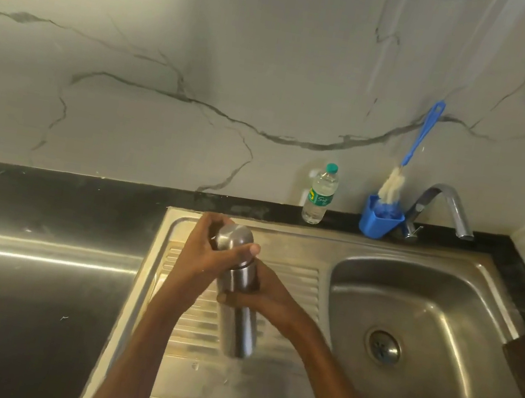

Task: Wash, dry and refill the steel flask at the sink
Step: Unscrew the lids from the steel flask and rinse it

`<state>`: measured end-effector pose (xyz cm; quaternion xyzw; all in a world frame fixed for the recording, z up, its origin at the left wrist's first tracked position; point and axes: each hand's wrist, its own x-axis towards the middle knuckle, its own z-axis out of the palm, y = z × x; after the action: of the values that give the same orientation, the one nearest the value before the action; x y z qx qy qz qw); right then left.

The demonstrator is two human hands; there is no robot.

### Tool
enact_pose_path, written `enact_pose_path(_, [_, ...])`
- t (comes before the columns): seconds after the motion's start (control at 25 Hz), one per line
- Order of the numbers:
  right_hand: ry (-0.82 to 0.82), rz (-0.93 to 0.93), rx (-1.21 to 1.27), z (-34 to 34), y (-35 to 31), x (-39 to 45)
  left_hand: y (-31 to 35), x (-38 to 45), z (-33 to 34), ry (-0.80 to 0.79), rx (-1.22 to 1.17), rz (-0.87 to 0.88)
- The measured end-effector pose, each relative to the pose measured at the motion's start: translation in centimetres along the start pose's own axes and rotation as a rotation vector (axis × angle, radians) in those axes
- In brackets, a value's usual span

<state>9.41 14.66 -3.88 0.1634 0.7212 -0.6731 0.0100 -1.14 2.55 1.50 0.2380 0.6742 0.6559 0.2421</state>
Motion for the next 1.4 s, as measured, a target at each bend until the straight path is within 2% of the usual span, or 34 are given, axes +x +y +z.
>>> enact_pose_path(0.12, [-0.248,0.07,0.298,-2.0,-1.7,-2.2,2.0,0.5,0.6,-0.288,-0.393,-0.069])
enact_pose_path(0.16, [-0.312,0.089,0.406,-2.3,-1.9,-2.9,2.4,0.6,1.1,-0.339,-0.477,-0.08])
enact_pose_path(0.24, [-0.31,0.085,0.429,-3.2,-2.3,-4.1,2.9,0.5,2.7,-0.362,-0.522,-0.078])
enact_pose_path(0.52, [-0.032,0.006,0.263,-7.2,-2.1,-8.9,4.4,-1.8,9.7,-0.229,-0.36,0.054])
enact_pose_path(0.68, [0.471,0.005,-0.358,-8.2,-1.6,-9.9,3.8,-2.8,14.8,0.038,-0.047,0.089])
enact_pose_path(0.76, [0.57,0.014,-0.438,-9.6,-1.0,-10.7,3.7,-3.3,15.6,-0.098,-0.108,0.018])
enact_pose_path(0.84, [0.525,0.014,-0.305,-11.7,-0.3,-11.7,3.8,-3.2,15.4,-0.27,-0.213,-0.016])
enact_pose_path(0.88, [0.487,0.002,-0.238,-12.5,-0.1,-12.0,3.9,-3.2,15.5,-0.267,-0.194,-0.003])
enact_pose_path(1.0, [0.379,-0.038,-0.184,-13.5,0.4,-12.4,4.2,-3.5,17.7,-0.092,0.03,-0.024])
enact_pose_path(1.04, [0.369,-0.043,-0.201,-13.4,0.5,-12.4,4.1,-3.5,18.2,-0.073,0.037,-0.063])
enact_pose_path(1.12, [0.381,-0.038,-0.205,-13.7,1.0,-12.4,3.6,-3.5,18.0,-0.165,-0.127,-0.12])
enact_pose_path(1.2, [0.398,-0.035,-0.18,-14.3,1.3,-12.5,3.8,-3.6,17.3,-0.26,-0.285,-0.095])
enact_pose_path(1.24, [0.401,-0.036,-0.175,-14.5,1.4,-12.5,4.1,-3.8,17.3,-0.236,-0.227,-0.06])
enact_pose_path(1.32, [0.381,-0.045,-0.209,-14.6,1.3,-12.6,4.0,-3.9,18.2,-0.077,-0.028,-0.022])
enact_pose_path(1.36, [0.363,-0.049,-0.238,-14.5,1.2,-12.7,4.1,-4.2,18.7,-0.032,0.0,-0.038])
enact_pose_path(1.4, [0.349,-0.052,-0.254,-14.5,1.2,-12.8,3.9,-4.2,18.9,-0.059,-0.039,-0.065])
